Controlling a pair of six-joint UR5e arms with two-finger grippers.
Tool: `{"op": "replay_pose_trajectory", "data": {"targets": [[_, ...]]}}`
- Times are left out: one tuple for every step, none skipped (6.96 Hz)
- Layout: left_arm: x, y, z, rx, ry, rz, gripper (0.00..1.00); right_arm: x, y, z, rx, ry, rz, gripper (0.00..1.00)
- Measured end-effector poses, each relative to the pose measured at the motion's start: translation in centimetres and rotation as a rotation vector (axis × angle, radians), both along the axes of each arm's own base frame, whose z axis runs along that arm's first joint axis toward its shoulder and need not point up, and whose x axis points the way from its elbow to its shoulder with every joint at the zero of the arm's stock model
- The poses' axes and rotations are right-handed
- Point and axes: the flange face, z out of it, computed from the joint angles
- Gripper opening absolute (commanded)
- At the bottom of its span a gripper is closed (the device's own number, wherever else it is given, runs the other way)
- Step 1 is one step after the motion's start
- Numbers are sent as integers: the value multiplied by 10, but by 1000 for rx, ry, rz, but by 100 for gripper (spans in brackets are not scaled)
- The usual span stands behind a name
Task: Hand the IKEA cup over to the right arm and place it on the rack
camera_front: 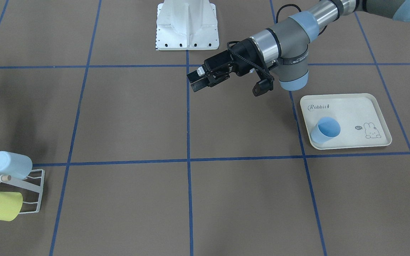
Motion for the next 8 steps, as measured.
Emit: {"op": "replay_pose_trajectory", "data": {"targets": [[0, 0, 0, 0, -1, 0, 98, -8, 2, 2, -2, 4, -9, 99], [0, 0, 0, 1, -1, 0, 98, -13, 3, 3, -2, 6, -14, 99], [0, 0, 0, 1, -1, -1, 97, -15, 3, 2, 0, 7, -19, 99], [-2, -2, 0, 2, -2, -3, 96, -16, 3, -2, 5, 3, -23, 99], [-8, -7, 3, 14, -14, -18, 96, -18, 2, -13, 19, -11, -32, 99], [-16, -13, 15, 52, -56, -52, 96, -20, 2, -29, 36, -36, -50, 99], [-28, -19, 42, 122, -141, -102, 96, -23, 4, -49, 49, -79, -70, 99], [-52, -32, 74, 194, -247, -145, 96, -24, 9, -72, 48, -140, -85, 99]]}}
